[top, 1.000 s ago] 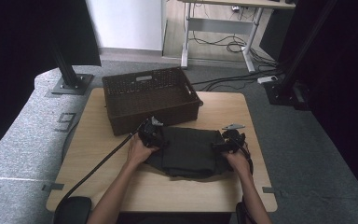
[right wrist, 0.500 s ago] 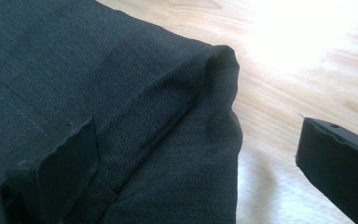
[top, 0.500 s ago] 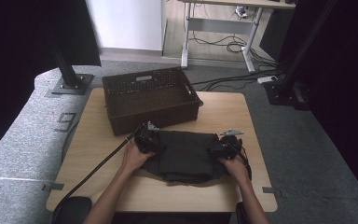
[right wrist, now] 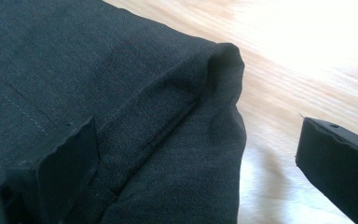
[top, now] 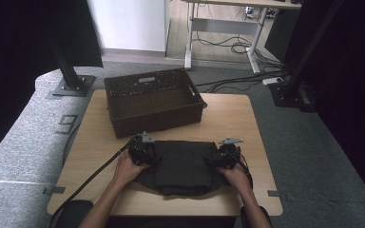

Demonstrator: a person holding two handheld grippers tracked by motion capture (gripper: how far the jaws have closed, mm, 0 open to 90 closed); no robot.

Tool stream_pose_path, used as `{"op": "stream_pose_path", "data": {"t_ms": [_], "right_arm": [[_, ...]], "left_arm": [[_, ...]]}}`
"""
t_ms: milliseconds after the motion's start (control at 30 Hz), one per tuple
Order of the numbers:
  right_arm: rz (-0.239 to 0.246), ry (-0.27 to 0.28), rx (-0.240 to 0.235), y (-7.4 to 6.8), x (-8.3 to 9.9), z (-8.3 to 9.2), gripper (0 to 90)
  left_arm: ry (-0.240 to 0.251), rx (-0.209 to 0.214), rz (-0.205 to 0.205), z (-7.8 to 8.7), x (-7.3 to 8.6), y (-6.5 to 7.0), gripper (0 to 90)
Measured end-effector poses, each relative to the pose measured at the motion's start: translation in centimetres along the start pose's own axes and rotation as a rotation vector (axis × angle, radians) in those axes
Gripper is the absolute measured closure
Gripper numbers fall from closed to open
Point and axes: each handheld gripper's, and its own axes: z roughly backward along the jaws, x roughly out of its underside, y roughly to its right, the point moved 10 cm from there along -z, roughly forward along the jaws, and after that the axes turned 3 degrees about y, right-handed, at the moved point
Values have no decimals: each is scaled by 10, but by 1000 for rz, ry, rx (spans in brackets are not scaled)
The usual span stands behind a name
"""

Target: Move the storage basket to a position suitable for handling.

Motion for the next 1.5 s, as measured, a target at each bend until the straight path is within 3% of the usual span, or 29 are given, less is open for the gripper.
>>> {"op": "stream_pose_path", "data": {"t_ms": [433, 867, 1133, 1500], "right_arm": [[34, -6, -71, -42, 8, 5, 0], [90, -17, -104, -73, 22, 20, 0], [100, -24, -137, -86, 34, 31, 0], [119, -34, -156, -95, 47, 46, 0]], "left_arm": [[24, 7, 39, 35, 39, 9, 8], [34, -4, 15, 62, 62, 25, 46], [35, 32, 54, 75, 77, 39, 51], [38, 51, 47, 83, 86, 57, 51]]}}
